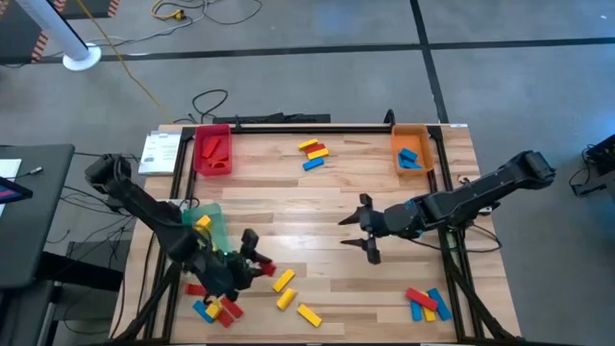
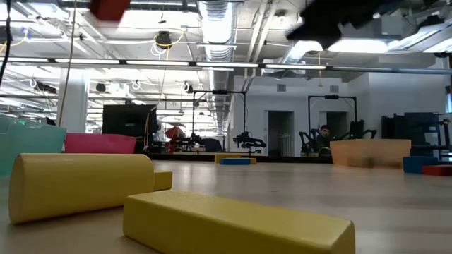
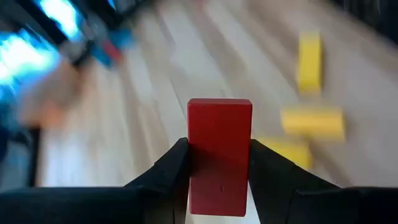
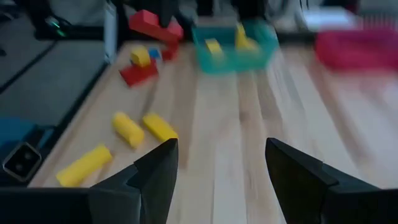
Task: Sort blocks
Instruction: Put the red block into the red bin
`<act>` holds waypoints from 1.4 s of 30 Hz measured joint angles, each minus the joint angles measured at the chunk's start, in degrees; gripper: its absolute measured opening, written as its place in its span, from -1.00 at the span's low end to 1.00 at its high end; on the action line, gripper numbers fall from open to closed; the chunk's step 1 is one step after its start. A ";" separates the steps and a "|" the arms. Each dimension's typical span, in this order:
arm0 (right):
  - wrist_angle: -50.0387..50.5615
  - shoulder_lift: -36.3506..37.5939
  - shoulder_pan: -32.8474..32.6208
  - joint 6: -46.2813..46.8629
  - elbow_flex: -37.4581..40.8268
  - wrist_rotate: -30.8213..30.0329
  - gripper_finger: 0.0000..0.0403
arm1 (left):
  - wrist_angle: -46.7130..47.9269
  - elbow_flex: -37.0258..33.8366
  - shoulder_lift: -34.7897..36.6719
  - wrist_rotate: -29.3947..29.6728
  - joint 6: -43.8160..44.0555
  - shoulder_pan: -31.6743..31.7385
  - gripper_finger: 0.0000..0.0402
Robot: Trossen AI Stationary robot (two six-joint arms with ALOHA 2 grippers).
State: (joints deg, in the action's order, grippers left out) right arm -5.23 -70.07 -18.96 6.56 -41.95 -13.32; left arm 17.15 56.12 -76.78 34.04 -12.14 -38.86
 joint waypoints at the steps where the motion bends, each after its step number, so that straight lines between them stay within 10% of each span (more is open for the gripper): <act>1: -2.94 -0.98 -0.44 -2.32 0.00 0.00 0.27 | -2.79 0.02 0.78 -1.11 -2.21 0.84 -0.40; 9: -26.46 -10.18 -4.75 -25.22 -0.64 0.07 0.27 | -12.87 0.03 2.28 -25.87 -3.04 11.64 -0.40; 19: -25.95 -20.69 -5.59 -33.99 -10.94 2.97 0.24 | -13.47 0.04 1.62 -46.46 4.21 22.23 -0.40; 42: -21.34 -26.83 -3.27 -37.04 -22.64 7.14 0.07 | -12.71 0.00 1.64 -56.36 8.37 25.41 -0.40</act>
State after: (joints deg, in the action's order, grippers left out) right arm -26.56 -96.90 -22.23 -30.48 -64.60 -6.18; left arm 4.44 56.12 -75.13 -22.32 -3.77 -13.45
